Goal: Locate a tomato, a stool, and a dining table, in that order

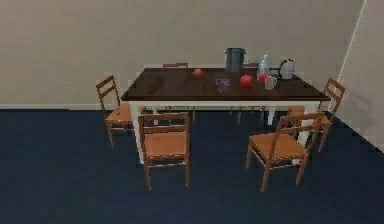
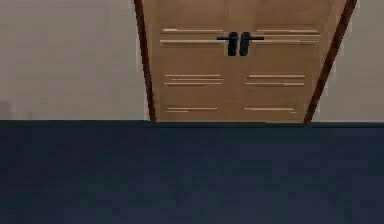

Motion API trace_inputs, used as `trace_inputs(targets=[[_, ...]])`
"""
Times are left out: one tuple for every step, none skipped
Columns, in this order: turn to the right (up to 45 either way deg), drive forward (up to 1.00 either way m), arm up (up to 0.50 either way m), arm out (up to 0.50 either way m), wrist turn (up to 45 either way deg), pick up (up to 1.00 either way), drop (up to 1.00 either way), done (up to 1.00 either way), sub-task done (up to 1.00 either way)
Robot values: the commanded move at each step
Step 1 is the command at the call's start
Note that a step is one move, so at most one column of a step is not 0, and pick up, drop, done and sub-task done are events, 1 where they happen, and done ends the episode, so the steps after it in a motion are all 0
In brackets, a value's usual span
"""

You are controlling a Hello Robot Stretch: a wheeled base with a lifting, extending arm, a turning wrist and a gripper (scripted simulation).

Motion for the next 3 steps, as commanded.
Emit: trace_inputs(targets=[[0.0,0.7,0.0,0.0,0.0,0.0,0.0,0.0,0.0],[9.0,0.0,0.0,0.0,0.0,0.0,0.0,0.0,0.0],[0.0,0.0,0.0,0.0,0.0,0.0,0.0,1.0,0.0]])
